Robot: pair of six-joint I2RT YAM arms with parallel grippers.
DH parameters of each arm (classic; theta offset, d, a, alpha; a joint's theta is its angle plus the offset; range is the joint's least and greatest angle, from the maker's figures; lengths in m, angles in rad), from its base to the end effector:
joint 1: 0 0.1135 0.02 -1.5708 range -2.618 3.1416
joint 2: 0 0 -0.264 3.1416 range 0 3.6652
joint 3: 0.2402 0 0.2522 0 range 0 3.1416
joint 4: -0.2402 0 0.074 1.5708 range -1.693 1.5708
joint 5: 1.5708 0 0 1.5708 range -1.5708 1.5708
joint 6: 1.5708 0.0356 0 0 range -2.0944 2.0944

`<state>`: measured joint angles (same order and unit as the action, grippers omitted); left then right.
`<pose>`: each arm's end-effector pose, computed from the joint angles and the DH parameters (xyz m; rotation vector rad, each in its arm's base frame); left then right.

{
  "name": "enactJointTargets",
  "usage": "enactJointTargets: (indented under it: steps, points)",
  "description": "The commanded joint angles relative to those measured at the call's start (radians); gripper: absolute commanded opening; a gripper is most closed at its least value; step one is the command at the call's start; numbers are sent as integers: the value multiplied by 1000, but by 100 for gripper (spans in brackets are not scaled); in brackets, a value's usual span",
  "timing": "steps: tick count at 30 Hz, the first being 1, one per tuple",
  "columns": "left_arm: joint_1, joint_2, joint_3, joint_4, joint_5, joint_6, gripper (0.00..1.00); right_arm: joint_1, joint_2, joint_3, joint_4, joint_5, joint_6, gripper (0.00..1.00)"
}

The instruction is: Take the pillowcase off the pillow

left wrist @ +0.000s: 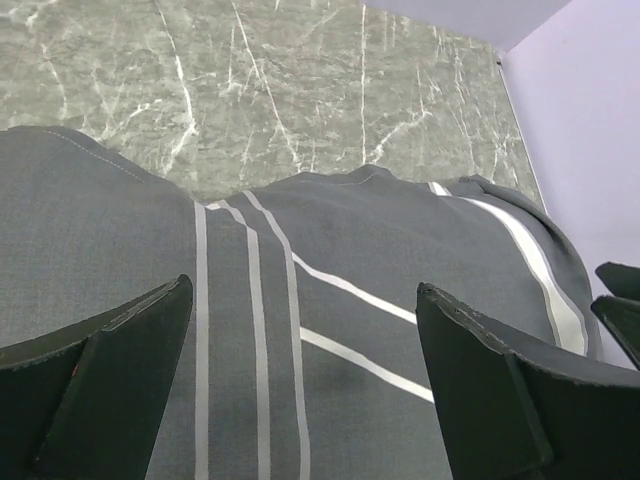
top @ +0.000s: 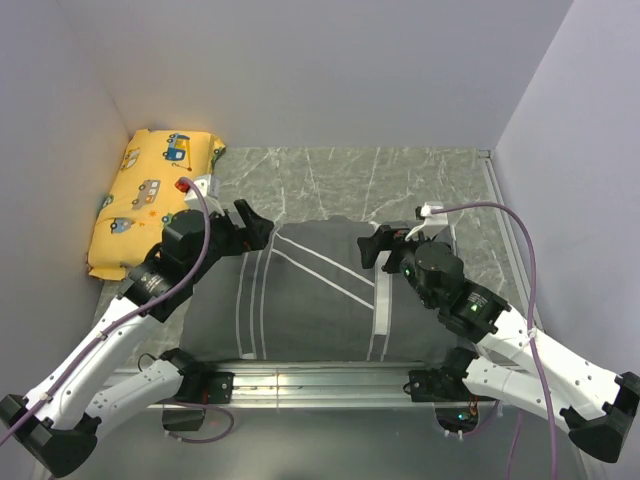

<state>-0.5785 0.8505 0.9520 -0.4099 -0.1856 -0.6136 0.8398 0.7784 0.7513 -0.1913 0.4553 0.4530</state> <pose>0.1604 -0.0969 0.3634 -0.1643 1.9178 -0.6401 0.1331 0.1250 0.3292 -0.0173 1.7969 0.5271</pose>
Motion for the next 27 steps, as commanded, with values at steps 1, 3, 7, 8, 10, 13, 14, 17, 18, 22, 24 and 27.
enactJointTargets:
  steps: [1,3,7,8,10,13,14,17,18,22,24,27]
  points:
    - [-1,-18,13,8,-34,-8,99,-1,-5,19,-13,-13,-42,100]
    - [-3,-24,13,2,-43,-11,99,-1,-4,37,-29,-27,-76,100]
    - [-1,-36,11,-1,-35,-12,99,24,24,91,-75,-43,-122,100]
    - [-1,-33,14,-7,-35,-12,99,34,30,100,-85,-37,-126,100]
    - [-1,-31,16,-16,-46,-18,99,80,41,114,-100,-24,-137,100]
    - [-1,-15,27,-41,-64,-31,99,165,77,147,-120,35,-168,99]
    - [-1,-8,36,-50,-71,-34,99,245,109,173,-131,102,-187,99]
    - [-1,11,62,-75,-84,-47,99,400,183,213,-171,208,-233,99]
    - [-1,16,71,-84,-89,-51,99,433,202,215,-171,224,-243,99]
    - [0,33,117,-133,-95,-51,99,600,301,220,-166,279,-284,100]
    - [-1,28,131,-141,-98,-48,99,687,343,229,-186,330,-292,100]
    - [0,24,137,-144,-95,-40,99,769,424,252,-229,376,-293,100]
